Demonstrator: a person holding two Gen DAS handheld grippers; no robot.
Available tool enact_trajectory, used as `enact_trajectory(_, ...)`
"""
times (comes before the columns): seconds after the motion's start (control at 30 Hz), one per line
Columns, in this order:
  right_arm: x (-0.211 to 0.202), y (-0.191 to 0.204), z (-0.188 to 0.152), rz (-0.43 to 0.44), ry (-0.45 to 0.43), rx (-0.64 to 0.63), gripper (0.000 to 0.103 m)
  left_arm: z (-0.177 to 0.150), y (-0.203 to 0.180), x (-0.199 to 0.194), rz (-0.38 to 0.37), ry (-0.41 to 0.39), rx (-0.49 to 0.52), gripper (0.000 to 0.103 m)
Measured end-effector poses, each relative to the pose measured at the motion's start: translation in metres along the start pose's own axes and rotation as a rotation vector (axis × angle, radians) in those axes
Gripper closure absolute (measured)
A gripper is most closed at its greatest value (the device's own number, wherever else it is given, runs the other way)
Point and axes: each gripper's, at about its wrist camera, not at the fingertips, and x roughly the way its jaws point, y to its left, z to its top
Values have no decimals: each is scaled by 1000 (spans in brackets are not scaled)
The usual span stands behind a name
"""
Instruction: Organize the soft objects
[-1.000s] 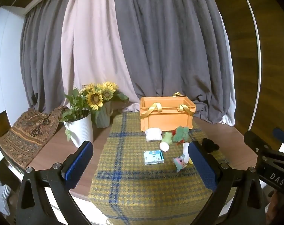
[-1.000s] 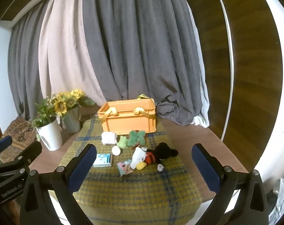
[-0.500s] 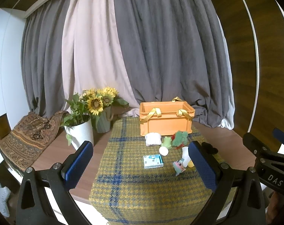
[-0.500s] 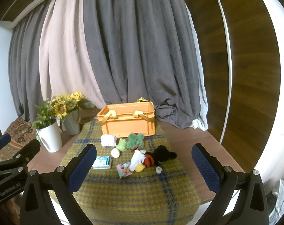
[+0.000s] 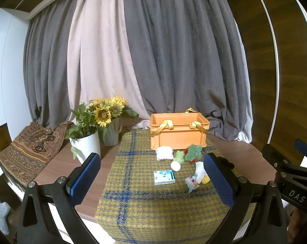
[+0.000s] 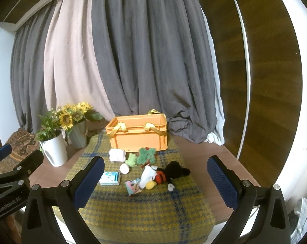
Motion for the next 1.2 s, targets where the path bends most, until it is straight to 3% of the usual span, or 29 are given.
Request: enact_trajectory(1.2, -3, 2, 4, 1, -11, -4, 1, -6, 0, -3, -6, -5, -4, 0)
